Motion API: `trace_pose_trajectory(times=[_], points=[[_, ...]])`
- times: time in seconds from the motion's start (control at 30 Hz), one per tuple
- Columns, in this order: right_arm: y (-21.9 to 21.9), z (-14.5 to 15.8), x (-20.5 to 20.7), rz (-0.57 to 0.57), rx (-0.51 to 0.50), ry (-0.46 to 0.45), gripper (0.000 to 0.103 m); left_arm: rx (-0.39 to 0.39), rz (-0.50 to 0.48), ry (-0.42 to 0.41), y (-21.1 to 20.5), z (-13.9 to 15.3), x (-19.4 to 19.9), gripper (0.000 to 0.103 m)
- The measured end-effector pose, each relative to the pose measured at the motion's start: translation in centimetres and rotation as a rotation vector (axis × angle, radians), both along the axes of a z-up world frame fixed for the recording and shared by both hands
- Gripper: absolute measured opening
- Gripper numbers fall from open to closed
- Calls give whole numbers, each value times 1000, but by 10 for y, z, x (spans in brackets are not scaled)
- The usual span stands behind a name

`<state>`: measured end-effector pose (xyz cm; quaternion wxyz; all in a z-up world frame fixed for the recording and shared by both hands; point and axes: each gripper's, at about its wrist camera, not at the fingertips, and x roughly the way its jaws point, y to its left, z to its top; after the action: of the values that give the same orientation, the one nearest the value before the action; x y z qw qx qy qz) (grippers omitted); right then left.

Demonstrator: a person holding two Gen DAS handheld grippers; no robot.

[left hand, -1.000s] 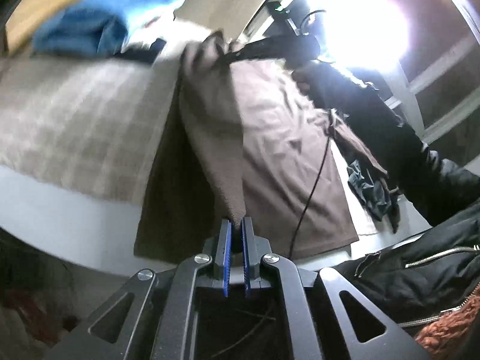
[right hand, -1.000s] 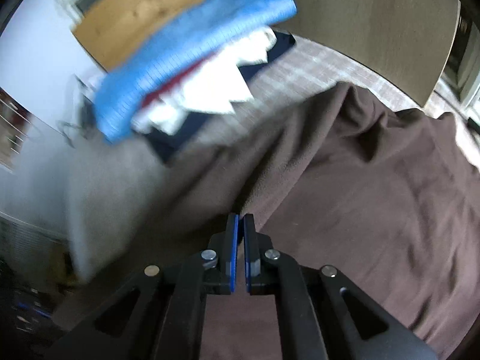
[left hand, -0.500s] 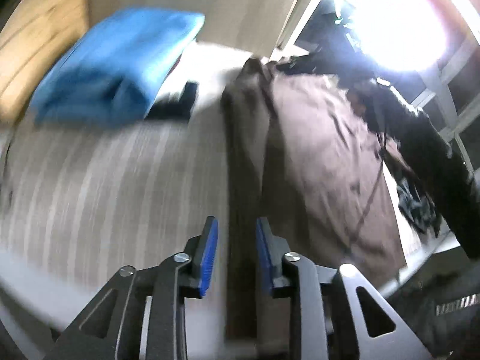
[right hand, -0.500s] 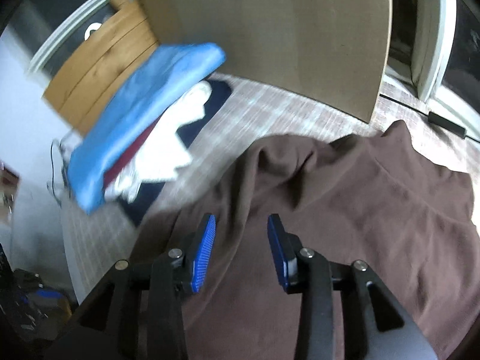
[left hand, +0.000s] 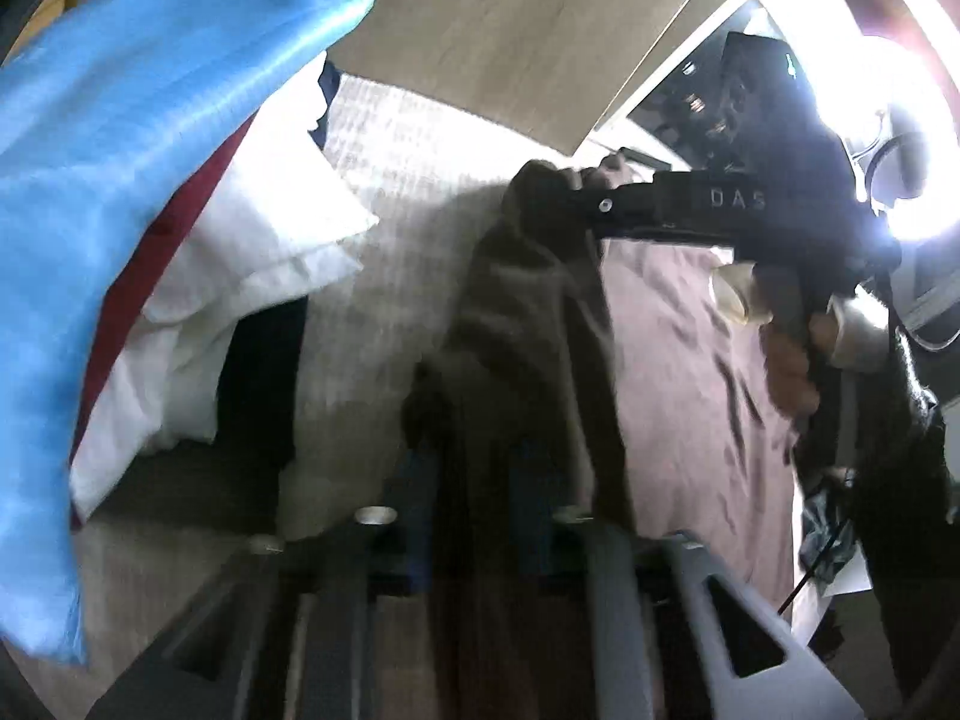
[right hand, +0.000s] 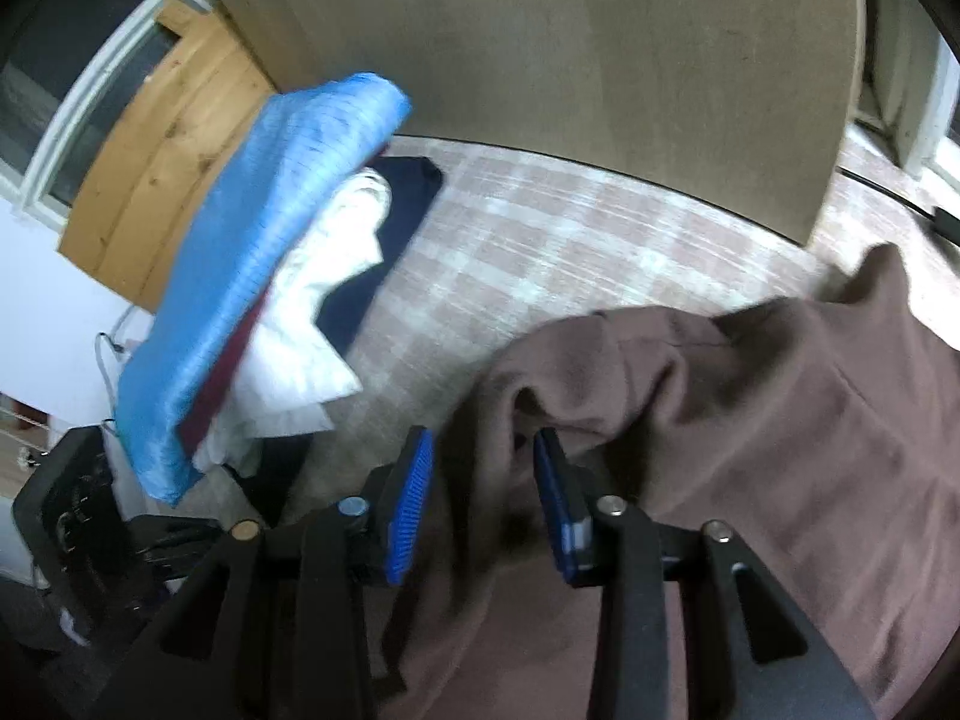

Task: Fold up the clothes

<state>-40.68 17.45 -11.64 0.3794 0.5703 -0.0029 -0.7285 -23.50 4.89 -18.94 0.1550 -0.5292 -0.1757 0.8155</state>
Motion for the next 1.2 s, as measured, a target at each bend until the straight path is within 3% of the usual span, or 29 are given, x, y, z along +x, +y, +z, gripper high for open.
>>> trace_pose_trajectory(times=[0.03,0.2,0.3,0.37,0.47,0.57,0.63,0.67,0.77,0.9,0.97,1.07,1.2], points=[[-3,1,2,8,13,17,3,-16,-11,12,2,0,1,4],[3,27,11,-9,-88,178,3,-114,53,97,-9,8,15,4],[-12,0,1,8,34,168,3,-162,59,59,-7,-6,6,4],[-21,-12,0,25,107,179,6,-244,48,81,1,-2,6,11],[-6,3,2,-23,78,174,8,-303,30,95,8,8,7,16],[11,35,23,-49,48,273,8,-308,19,136,-4,28,25,16],[8,37,40,0,3,248,8,-304,9,160,-11,41,37,17],[7,39,49,24,-20,236,8,-257,-16,156,-12,45,44,17],[-7,20,74,110,-9,181,8,-162,-121,125,-4,46,67,19],[-22,-9,104,182,100,149,8,-142,-284,68,21,35,112,19],[-10,3,124,165,76,144,8,-157,-323,35,23,31,136,19],[14,22,162,141,27,128,8,-147,-307,7,10,34,175,19],[37,28,246,165,-70,62,10,-100,-281,6,-4,41,212,19]])
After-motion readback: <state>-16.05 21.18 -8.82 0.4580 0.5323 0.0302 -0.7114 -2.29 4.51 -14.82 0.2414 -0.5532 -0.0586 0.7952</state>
